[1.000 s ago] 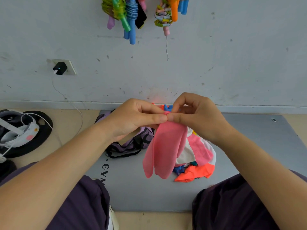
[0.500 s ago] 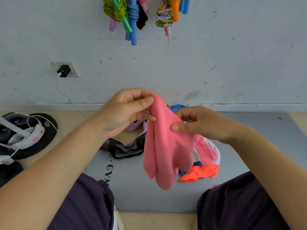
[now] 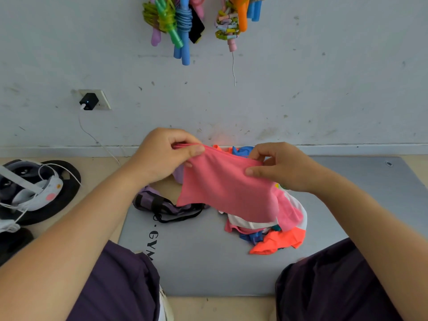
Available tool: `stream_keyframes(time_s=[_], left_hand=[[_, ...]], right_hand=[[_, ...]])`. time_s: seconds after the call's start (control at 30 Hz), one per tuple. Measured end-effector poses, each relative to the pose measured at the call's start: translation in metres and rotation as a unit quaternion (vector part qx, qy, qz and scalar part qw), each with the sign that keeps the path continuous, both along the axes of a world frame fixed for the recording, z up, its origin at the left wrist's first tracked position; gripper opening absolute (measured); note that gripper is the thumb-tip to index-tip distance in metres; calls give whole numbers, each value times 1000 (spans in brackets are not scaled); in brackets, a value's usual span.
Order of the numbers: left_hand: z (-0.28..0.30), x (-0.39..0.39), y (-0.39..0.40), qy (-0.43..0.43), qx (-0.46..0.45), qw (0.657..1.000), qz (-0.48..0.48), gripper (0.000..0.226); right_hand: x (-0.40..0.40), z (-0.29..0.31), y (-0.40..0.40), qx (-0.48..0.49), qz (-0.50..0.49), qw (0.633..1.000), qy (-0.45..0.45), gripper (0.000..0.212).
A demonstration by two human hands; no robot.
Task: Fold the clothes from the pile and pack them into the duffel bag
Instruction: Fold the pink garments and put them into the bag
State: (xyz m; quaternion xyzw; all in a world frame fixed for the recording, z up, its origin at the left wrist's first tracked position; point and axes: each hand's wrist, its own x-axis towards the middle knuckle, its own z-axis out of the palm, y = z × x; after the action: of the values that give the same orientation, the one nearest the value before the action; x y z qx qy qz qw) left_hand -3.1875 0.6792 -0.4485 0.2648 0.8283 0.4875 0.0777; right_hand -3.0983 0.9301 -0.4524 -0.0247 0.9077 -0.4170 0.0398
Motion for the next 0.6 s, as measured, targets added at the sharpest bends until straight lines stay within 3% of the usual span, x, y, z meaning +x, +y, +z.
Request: stream_keyframes(time_s=[0.13,0.27,0.37,0.43,0.6], left_hand=[[0,-16,-14,27,27,996,81,16],[-4,-22,-20,60,-33,994,85,18],[-9,-21,-22,-1,-96,995,31,7],[-9,-19,-24,-33,-133,990,-16,18],[-14,-17,-17,-39,-92,995,17,17]], right_hand=[[-7,-8,21,114,-41,993,-3,14],[-9,-9,33,134,-89,987,22,14],[-8,-7,37,177,-94,979,47,12],[-8,-6,41,192,-97,975,57,12],[-7,-6,46,193,-106,973,63,13]])
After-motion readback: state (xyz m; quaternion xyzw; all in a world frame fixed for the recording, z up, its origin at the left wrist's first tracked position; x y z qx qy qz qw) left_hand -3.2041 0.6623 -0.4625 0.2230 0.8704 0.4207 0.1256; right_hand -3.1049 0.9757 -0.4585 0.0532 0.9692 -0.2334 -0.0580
